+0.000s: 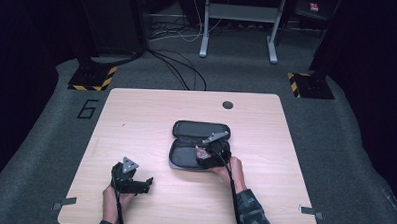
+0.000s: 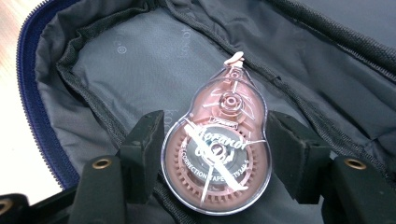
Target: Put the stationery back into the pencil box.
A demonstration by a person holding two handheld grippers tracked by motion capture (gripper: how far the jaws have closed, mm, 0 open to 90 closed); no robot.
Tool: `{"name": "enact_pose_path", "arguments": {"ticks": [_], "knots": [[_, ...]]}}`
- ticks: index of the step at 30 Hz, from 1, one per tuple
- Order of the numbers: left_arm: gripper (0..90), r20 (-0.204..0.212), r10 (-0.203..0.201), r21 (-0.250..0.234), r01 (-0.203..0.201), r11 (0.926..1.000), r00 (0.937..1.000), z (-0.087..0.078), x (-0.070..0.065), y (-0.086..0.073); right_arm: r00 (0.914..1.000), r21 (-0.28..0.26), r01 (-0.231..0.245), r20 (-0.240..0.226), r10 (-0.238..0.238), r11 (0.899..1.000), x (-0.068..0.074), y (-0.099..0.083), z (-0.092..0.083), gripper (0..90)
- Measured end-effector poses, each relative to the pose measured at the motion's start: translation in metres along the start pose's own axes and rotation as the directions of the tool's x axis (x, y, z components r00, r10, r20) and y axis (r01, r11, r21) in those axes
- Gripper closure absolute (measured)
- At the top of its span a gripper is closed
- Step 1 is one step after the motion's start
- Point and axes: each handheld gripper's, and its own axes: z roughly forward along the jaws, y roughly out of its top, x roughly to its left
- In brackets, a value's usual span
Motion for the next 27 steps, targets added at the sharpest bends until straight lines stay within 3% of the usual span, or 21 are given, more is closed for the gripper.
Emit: {"name": "enact_pose_path", "arguments": {"ticks": [8, 10, 11, 13, 19, 27], "knots": [[2.6, -0.001, 0.006, 0.004, -0.006, 1.0000, 1.0000, 0.000, 0.000, 0.000, 0.9995, -0.030, -0.029, 0.007, 0.029, 0.999, 0.000, 0.000, -0.009, 18.5], [2.6, 0.009, 0.008, 0.014, -0.008, 0.9999, 0.9999, -0.001, 0.001, 0.001, 0.9999, -0.046, -0.007, 0.013, 0.008, 0.999, -0.001, 0.000, -0.016, 15.0], [2.6, -0.002, 0.005, 0.003, -0.005, 1.0000, 1.0000, 0.000, 0.000, 0.000, 0.9996, -0.052, -0.023, 0.012, 0.024, 0.998, 0.000, 0.000, -0.018, 14.5], [2.6, 0.001, 0.003, 0.004, -0.003, 1.0000, 1.0000, 0.000, 0.000, 0.000, 0.9999, -0.079, -0.008, 0.012, 0.009, 0.997, -0.001, -0.001, -0.026, 13.2], [2.6, -0.001, 0.002, 0.003, -0.002, 1.0000, 1.0000, 0.000, 0.000, 0.000, 0.9995, -0.131, -0.022, 0.020, 0.025, 0.991, -0.002, -0.007, -0.054, 8.7], [2.6, 0.000, 0.011, 0.009, -0.011, 0.9999, 0.9999, -0.001, 0.001, 0.000, 0.9959, -0.195, -0.023, 0.082, 0.039, 0.981, -0.004, -0.024, -0.093, 8.3]]}}
